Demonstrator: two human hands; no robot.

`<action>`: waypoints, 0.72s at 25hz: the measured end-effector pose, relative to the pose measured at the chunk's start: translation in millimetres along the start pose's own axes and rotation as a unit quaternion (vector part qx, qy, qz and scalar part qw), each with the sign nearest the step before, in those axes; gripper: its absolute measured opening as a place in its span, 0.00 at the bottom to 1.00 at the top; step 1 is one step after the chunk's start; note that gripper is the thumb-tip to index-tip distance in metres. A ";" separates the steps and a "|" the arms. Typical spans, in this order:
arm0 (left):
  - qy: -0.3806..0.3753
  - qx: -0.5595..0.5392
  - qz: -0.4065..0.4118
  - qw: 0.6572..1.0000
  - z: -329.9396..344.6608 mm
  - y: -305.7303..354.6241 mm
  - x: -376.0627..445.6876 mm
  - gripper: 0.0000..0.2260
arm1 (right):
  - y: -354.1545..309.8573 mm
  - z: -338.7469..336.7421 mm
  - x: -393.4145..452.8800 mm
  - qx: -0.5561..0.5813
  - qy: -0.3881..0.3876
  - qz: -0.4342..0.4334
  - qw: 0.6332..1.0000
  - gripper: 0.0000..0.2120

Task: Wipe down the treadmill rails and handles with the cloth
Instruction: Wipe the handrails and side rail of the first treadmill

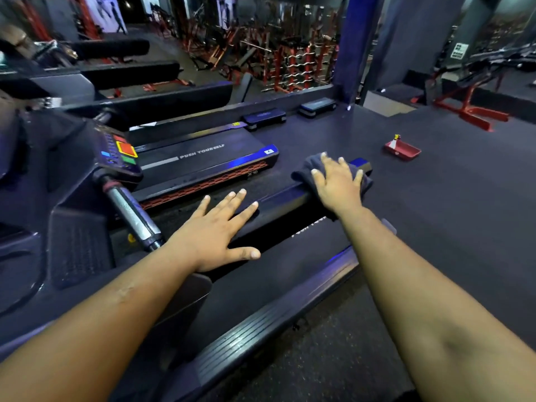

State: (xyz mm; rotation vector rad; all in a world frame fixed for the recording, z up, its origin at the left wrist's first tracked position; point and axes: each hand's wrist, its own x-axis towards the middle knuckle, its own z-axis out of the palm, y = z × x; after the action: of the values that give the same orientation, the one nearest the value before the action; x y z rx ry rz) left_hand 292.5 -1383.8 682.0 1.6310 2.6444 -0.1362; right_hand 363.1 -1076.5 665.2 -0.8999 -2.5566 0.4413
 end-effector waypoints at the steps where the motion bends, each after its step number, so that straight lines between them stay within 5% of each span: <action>1: 0.012 0.010 -0.006 1.000 0.1 0.2 -5.0 0.49 | -18.6 9.5 -16.5 0.010 0.004 -0.018 1.000 0.26; 6: 0.024 0.007 -0.072 0.997 7.1 -23.3 -46.9 0.53 | -43.1 16.3 -66.5 -0.015 -0.035 -0.256 0.966 0.31; 10: 0.024 -0.018 -0.099 0.995 14.8 -43.7 -90.2 0.52 | -71.5 15.4 -50.0 -0.050 0.017 -0.075 0.996 0.27; 14: 0.078 -0.080 -0.089 0.990 19.0 -47.8 -101.9 0.50 | -141.8 51.7 -158.7 0.035 -0.003 -0.219 0.975 0.27; 16: 0.093 -0.130 -0.080 0.984 20.0 -52.1 -101.9 0.51 | -135.8 45.3 -159.1 -0.012 -0.028 -0.314 0.949 0.29; 18: 0.093 -0.158 -0.074 0.980 19.6 -55.1 -102.0 0.51 | -130.3 34.1 -127.7 -0.069 -0.022 -0.300 0.951 0.30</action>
State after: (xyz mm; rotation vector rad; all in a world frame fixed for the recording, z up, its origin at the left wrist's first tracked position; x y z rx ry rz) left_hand 288.8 -1501.0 673.1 1.4082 2.7389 0.4312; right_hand 370.6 -1261.8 656.4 -0.1189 -2.7510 0.0983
